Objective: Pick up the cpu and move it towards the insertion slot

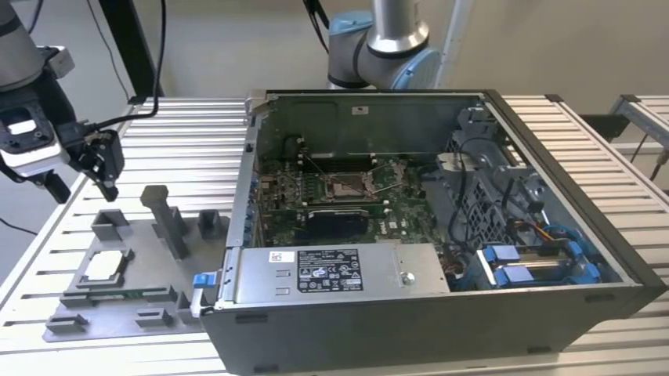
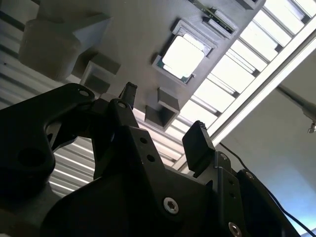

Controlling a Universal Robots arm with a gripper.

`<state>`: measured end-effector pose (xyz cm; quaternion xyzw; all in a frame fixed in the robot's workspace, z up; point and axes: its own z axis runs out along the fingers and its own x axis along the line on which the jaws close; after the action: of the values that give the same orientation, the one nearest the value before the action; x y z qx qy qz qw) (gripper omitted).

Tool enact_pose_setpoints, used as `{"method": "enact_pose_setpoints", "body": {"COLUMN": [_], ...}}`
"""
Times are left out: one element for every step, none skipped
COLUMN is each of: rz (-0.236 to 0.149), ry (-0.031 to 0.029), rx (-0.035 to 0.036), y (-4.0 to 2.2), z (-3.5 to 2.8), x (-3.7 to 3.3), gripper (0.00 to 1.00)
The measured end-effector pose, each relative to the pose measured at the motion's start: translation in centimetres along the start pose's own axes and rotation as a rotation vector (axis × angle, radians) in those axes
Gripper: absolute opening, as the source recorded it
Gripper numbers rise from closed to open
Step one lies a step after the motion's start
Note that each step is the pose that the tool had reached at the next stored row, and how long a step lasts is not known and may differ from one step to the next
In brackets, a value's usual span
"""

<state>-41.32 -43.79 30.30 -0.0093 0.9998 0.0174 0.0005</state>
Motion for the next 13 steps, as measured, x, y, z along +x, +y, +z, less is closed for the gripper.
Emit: {"method": "enact_pose_setpoints", "body": {"rz": [0.000,0.000,0.000,0.000,0.000,0.000,0.000,0.000,0.000,0.000,0.000,0.000,0.000], "ry": [0.0000,0.0000,-0.0001,0.0000,0.0000,0.0000,0.0000,0.0000,0.0000,0.0000,0.0001,0.0000,0.0001], "rx": [0.0000,0.0000,0.0000,0.0000,0.0000,0.0000,0.0000,0.0000,0.0000,0.0000,0.0001,0.0000,0.0000], "y": [0.00,0.00,0.00,0.00,0.00,-0.01,-0.01,-0.01,-0.01,-0.01,-0.01,-0.01,-0.01], "z": [0.03,0.06,0.09,0.13,0.16,0.19,0.23,0.26,0.29,0.31,0.32,0.33,0.34], "x": [0.00,0.00,0.00,0.00,0.00,0.00,0.00,0.00,0.00,0.00,0.00,0.00,0.00], "gripper": [1.00,1.00,1.00,1.00,1.00,1.00,1.00,1.00,1.00,1.00,1.00,1.00,1.00]}}
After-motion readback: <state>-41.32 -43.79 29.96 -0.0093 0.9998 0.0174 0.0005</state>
